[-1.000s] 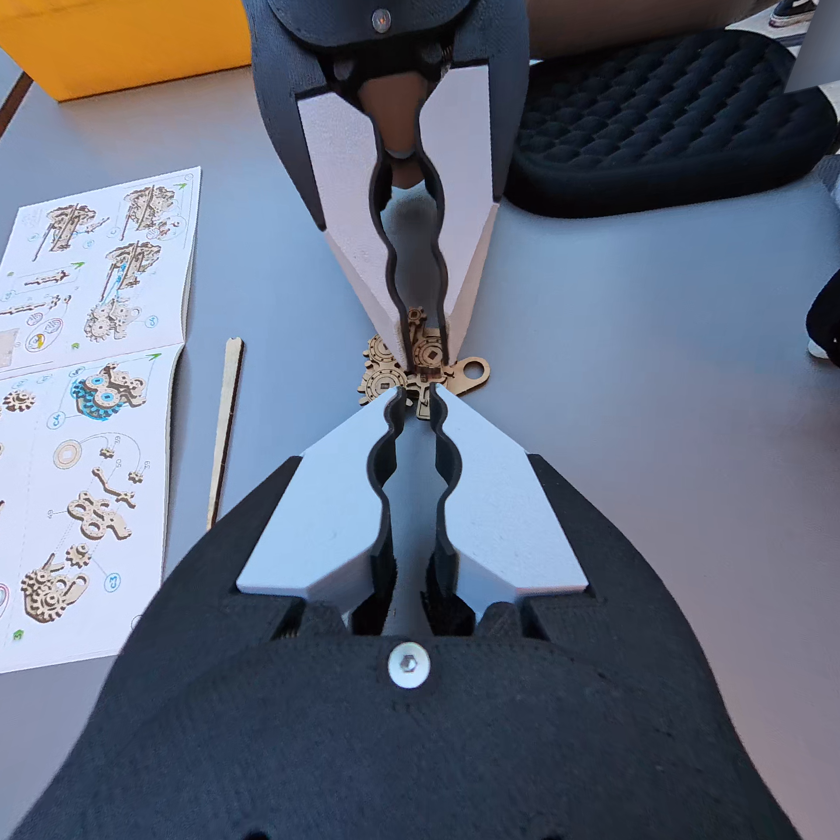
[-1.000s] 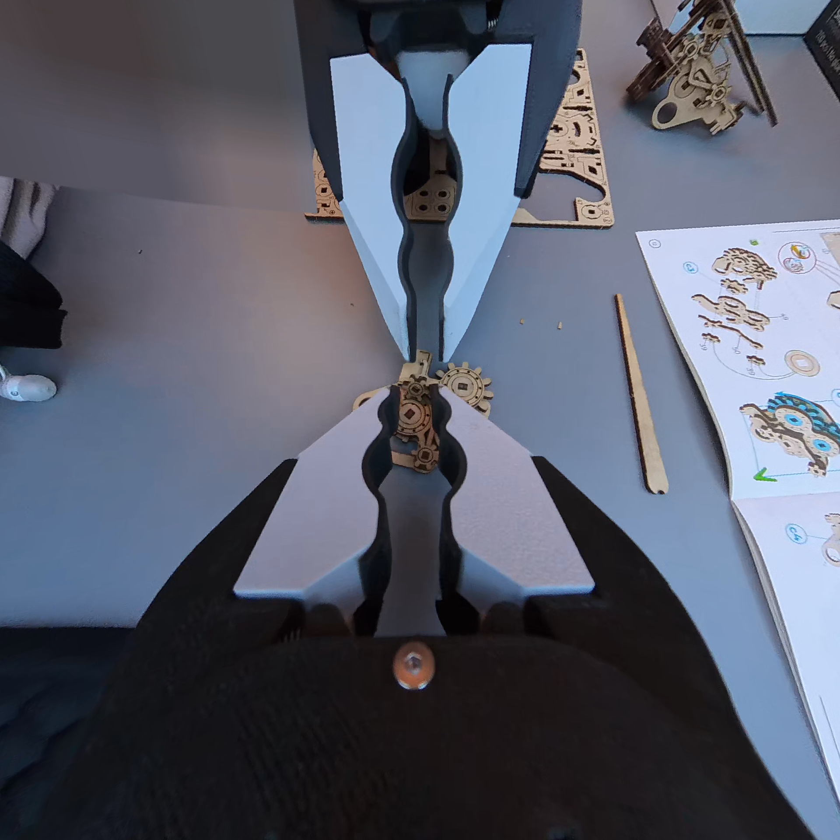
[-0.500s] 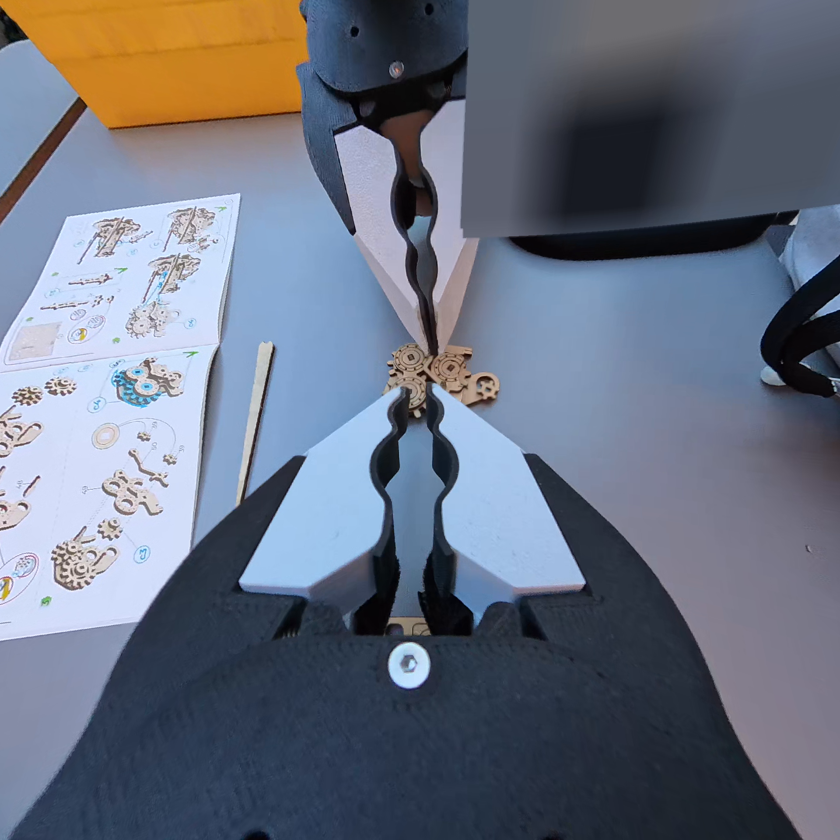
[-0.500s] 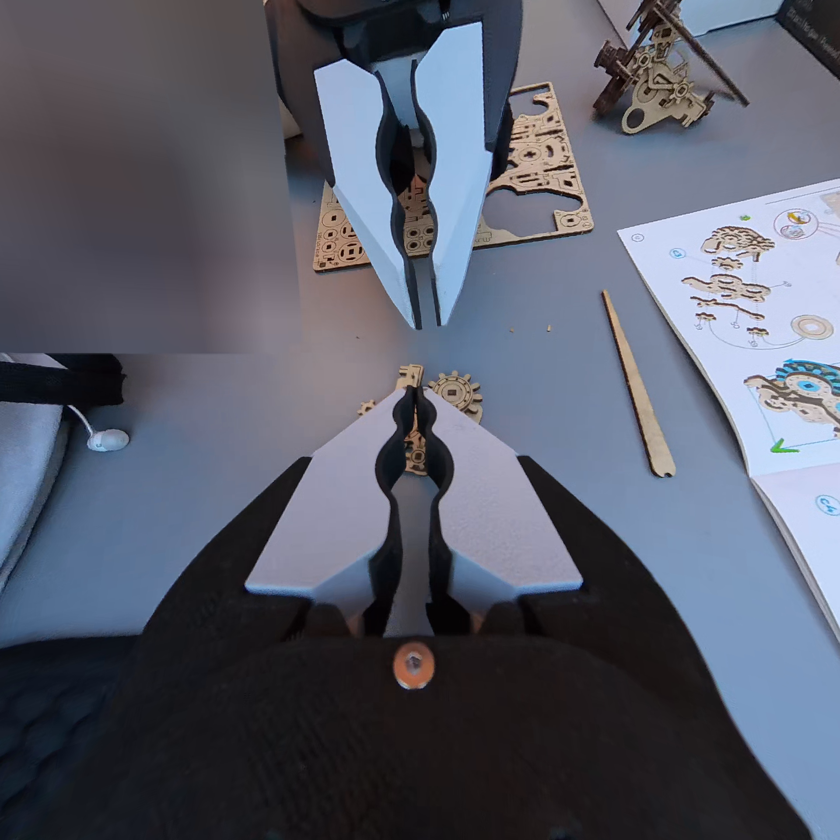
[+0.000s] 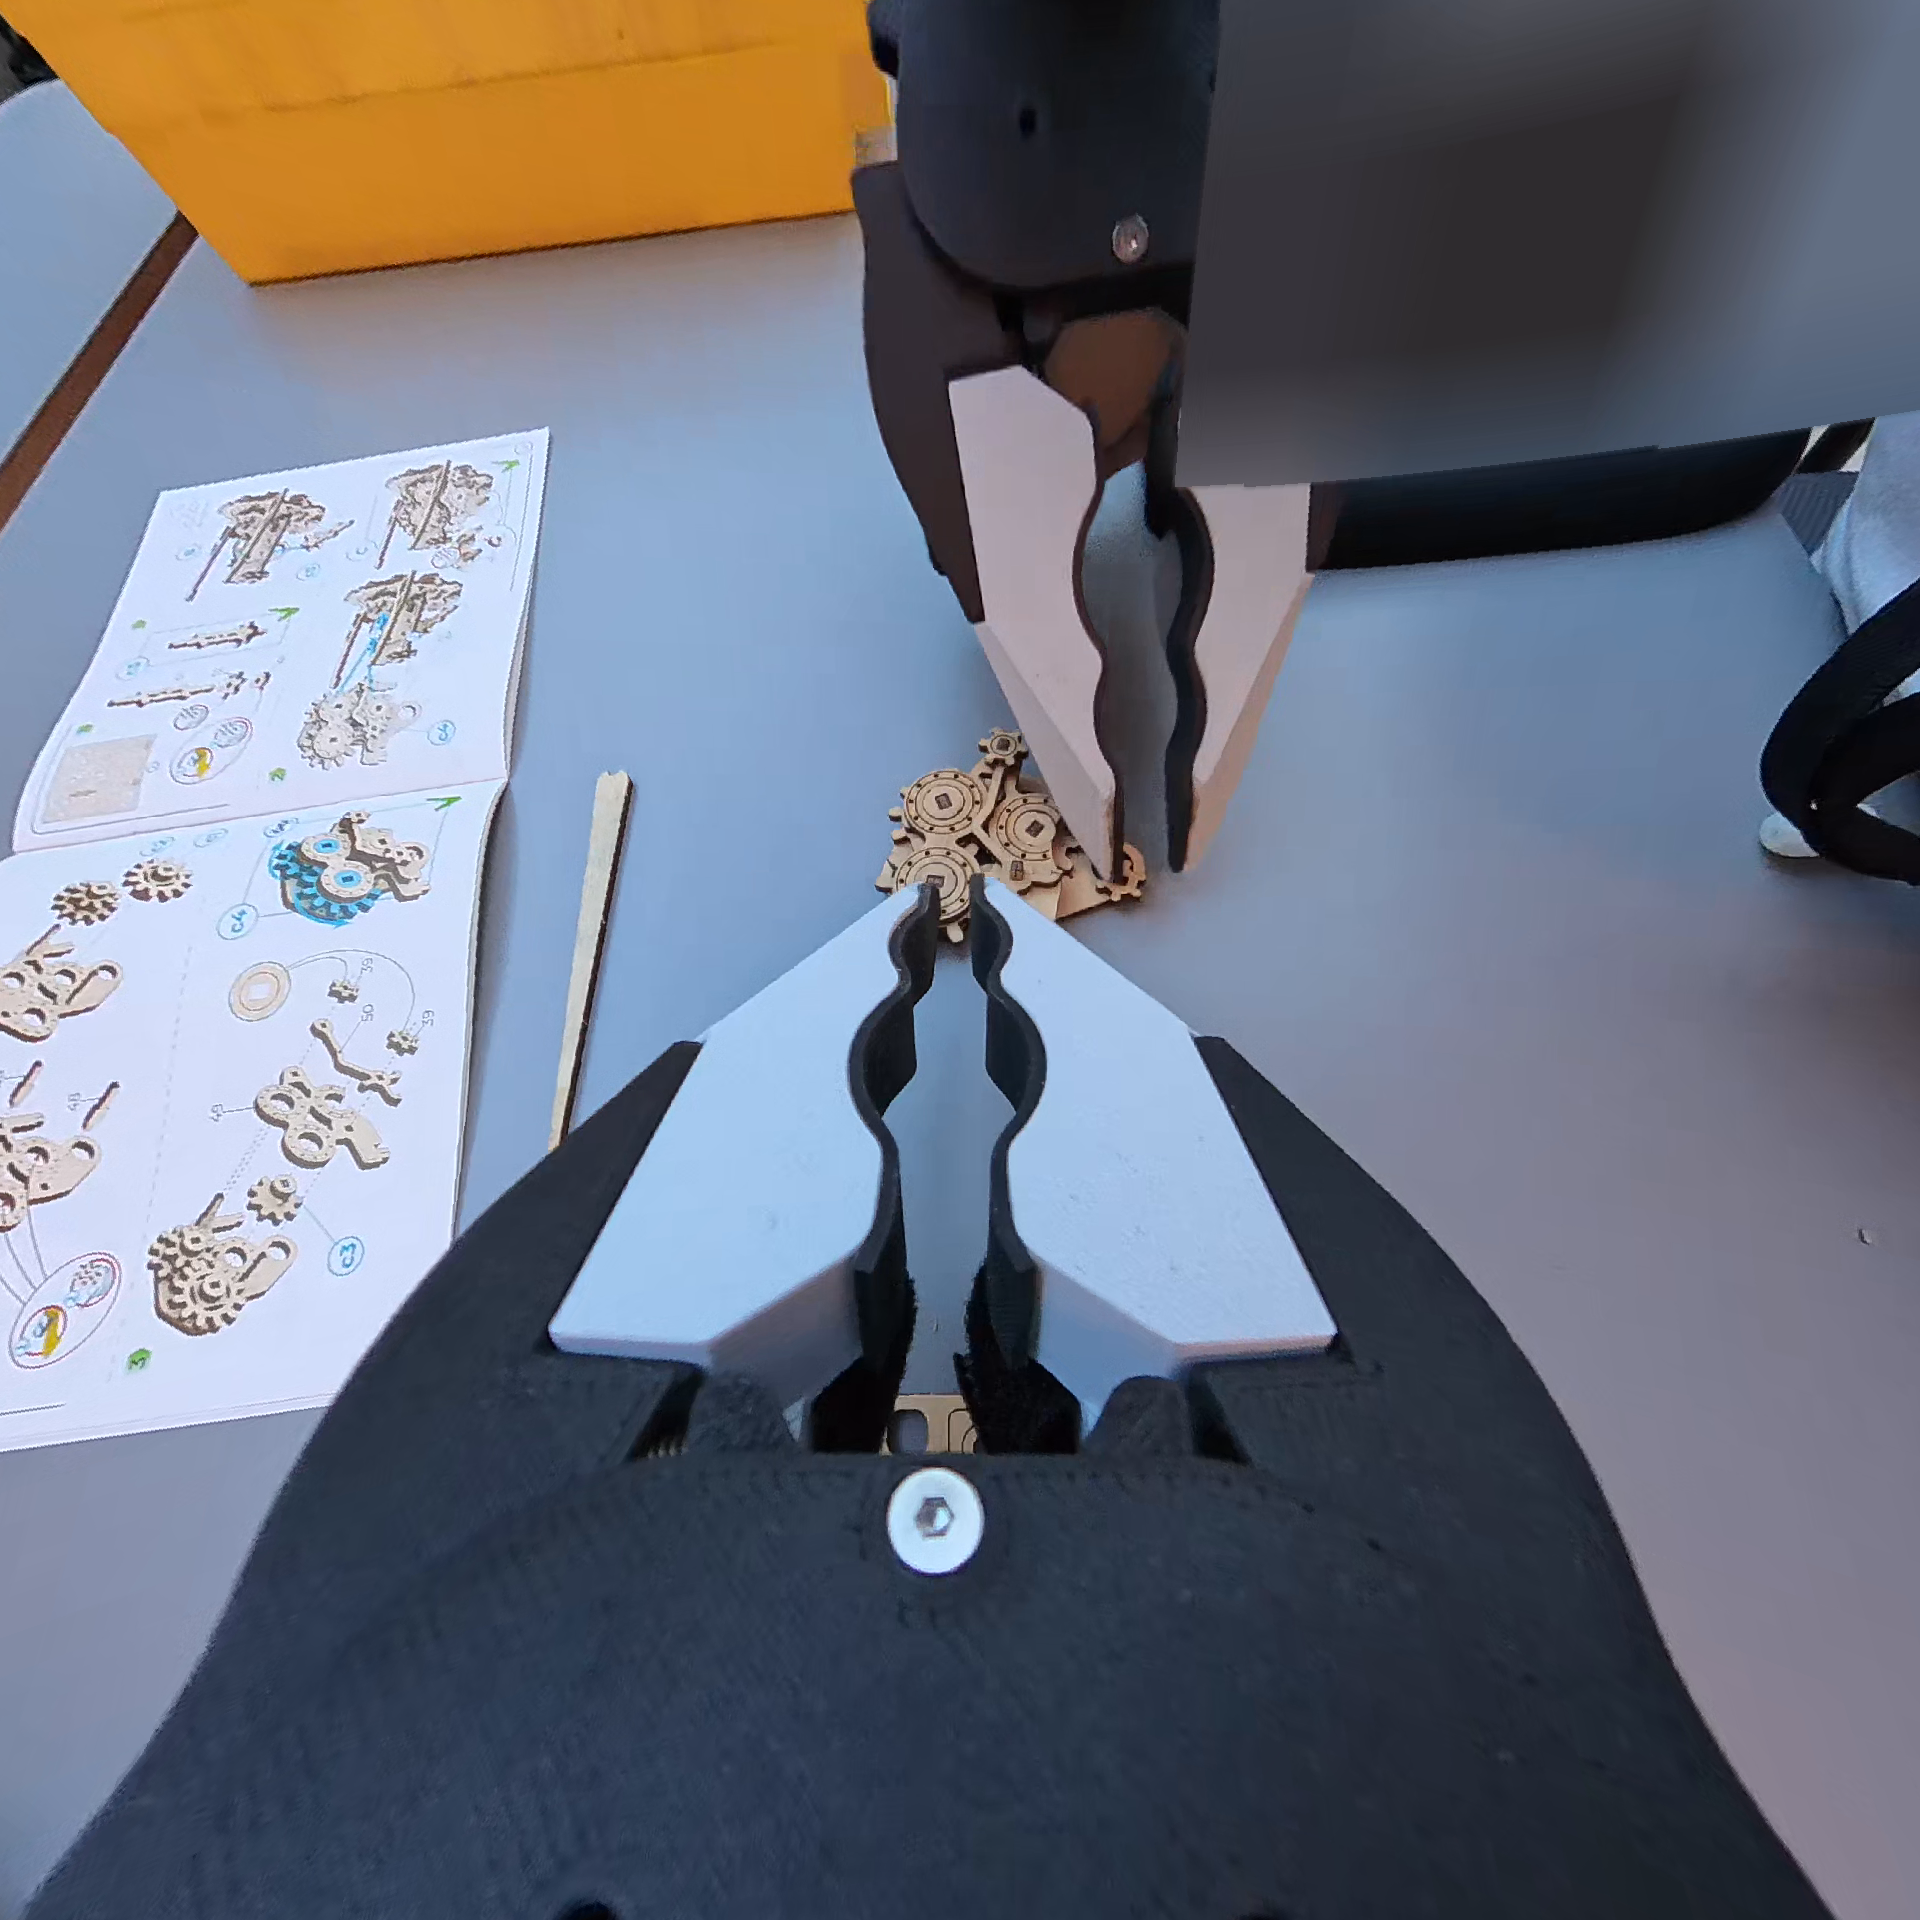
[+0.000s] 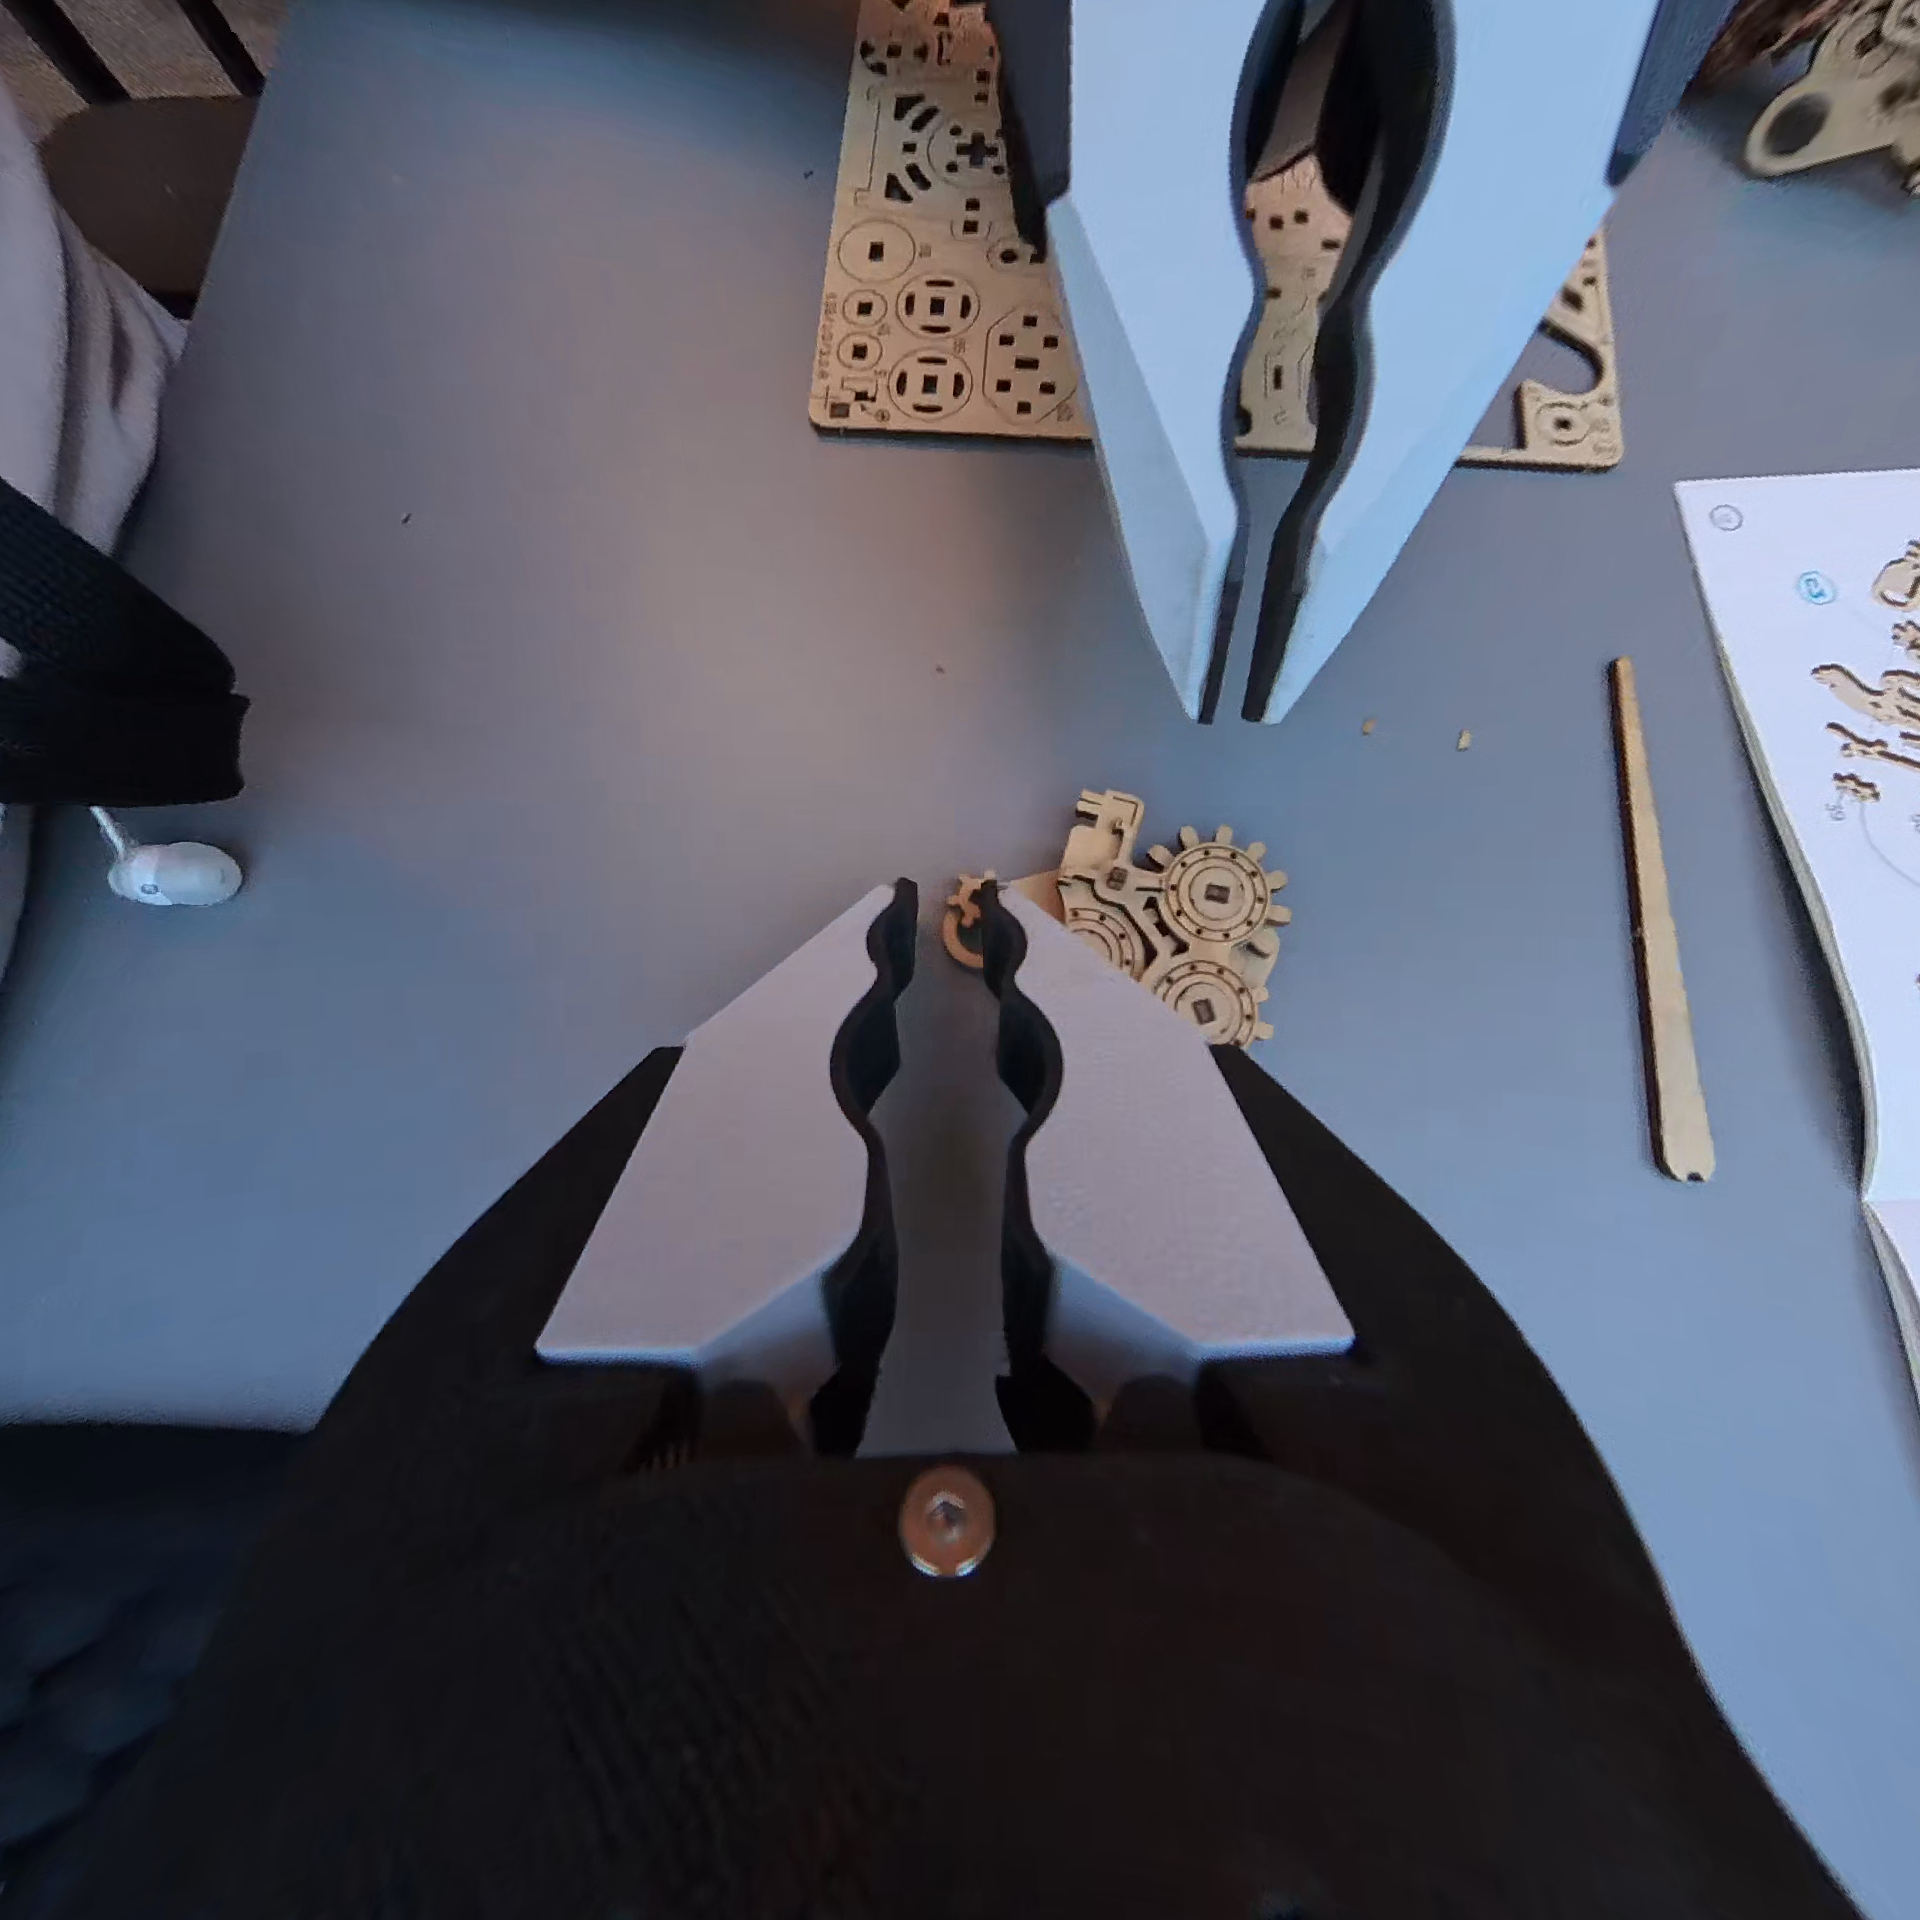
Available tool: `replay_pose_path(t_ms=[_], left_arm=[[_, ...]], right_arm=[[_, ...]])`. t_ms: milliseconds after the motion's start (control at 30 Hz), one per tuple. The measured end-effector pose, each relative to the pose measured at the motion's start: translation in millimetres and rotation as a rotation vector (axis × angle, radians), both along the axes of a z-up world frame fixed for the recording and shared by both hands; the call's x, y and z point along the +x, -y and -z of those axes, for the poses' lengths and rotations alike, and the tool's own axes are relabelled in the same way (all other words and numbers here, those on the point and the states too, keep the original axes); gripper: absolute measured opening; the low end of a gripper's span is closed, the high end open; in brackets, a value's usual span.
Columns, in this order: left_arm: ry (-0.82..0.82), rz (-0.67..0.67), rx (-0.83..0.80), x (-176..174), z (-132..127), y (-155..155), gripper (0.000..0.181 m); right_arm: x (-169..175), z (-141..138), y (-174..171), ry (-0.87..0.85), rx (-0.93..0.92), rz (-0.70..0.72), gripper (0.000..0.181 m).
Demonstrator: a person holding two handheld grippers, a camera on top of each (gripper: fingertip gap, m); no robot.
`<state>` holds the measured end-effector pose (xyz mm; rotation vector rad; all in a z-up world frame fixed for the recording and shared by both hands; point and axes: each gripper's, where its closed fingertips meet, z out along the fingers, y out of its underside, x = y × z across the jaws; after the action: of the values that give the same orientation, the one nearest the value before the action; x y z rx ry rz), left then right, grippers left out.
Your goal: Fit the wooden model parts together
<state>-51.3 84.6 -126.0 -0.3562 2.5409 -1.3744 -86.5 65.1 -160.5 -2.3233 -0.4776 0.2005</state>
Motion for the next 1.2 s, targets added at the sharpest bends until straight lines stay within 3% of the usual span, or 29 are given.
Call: replay_pose_path(t_ms=[233,667,900,1033,1100,1200], left_arm=[[0.02,0.001,0.002,-0.1,-3.1,0.4,0.002],[0.027,-0.022,-0.02,3.7,-11.5,-8.6,0.001],[-0.086,0.039,-0.094,-9.2,-13.5,0.9,0.007],[-0.193,-0.006,-0.206,-4.6,-18.2,14.5,0.02],[-0.298,0.069,-0.292,-17.2,-26.5,24.7,0.023],[-0.32,0.078,-0.43,-16.3,-44.6,30.5,0.022]], right_arm=[[1.0,-1.3,-4.9,0.137,0.055,-0.026,0.01],[2.0,-6.4,-6.1,0.157,0.083,-0.022,0.003],[15.2,-64.9,-10.5,-0.215,0.308,0.168,0.003],[24.9,-107.1,-7.1,-0.558,0.5,0.26,0.001],[32.2,-118.7,-4.7,-0.649,0.559,0.278,0.001],[36.6,-126.7,-2.7,-0.773,0.605,0.291,0.0]])
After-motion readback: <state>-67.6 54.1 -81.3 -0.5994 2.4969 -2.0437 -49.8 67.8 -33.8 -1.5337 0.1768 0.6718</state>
